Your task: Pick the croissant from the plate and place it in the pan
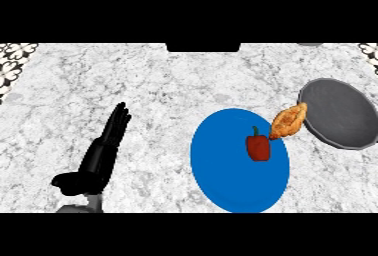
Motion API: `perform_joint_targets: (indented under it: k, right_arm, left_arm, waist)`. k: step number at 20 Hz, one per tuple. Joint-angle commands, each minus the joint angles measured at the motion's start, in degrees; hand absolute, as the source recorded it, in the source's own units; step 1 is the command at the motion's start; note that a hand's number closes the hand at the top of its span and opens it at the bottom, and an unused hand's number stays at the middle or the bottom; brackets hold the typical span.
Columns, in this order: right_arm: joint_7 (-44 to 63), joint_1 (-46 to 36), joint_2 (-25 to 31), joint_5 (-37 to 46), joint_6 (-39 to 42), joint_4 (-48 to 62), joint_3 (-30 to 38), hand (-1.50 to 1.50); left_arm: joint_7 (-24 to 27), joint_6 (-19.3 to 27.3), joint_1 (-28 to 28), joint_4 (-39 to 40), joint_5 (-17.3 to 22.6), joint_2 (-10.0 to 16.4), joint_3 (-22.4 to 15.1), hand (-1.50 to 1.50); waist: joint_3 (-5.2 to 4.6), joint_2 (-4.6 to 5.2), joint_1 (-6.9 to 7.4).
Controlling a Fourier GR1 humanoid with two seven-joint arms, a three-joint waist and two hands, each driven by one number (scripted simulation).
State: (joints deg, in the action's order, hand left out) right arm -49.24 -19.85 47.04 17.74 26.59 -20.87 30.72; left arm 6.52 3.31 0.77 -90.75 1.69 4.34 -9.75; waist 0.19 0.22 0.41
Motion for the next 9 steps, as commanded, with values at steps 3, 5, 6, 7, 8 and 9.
perform_joint_targets:
  k: [3, 5, 6, 7, 8, 9]
  right_arm:
    - [-9.12, 0.85, 1.91, -0.43, 8.51, 1.55, -1.58, -1.50]
    - [-10.99, 2.17, 0.66, -1.01, 7.15, 0.14, -2.04, -1.50]
    - [-10.02, 0.73, 0.37, -1.24, 5.26, 0.45, -1.98, -1.50]
    - [-9.56, 0.83, 0.32, -1.33, 3.69, -0.70, -2.26, -1.50]
    - [-10.06, 1.07, -0.36, -1.17, 1.81, -1.53, -2.74, -1.50]
    - [-11.30, 1.91, -0.18, -1.05, 1.25, -1.29, -3.01, -1.50]
  left_arm:
    - [-0.86, -0.03, 1.72, 0.01, -0.38, -0.26, 0.06, 0.00]
    - [-0.32, -0.86, 0.70, -0.50, -0.27, 0.59, 0.25, 0.00]
    - [-0.46, -1.43, 1.12, 0.73, 0.98, 0.61, 1.34, 0.00]
    - [-0.33, 0.46, -2.08, -2.67, -0.97, -0.83, -1.14, 0.00]
    - [-4.18, -0.06, 0.72, -2.76, -0.02, 0.03, 0.10, 0.00]
    - [-0.57, -0.79, -2.14, -2.57, -0.13, 0.25, -0.17, 0.00]
  waist:
    - [0.05, 0.12, 0.20]
    - [-0.01, -0.03, -0.02]
    - [-0.01, 0.05, 0.20]
    - [-0.05, -0.13, 0.28]
    - [-0.06, -0.12, 0.06]
    - [-0.06, -0.10, 0.17]
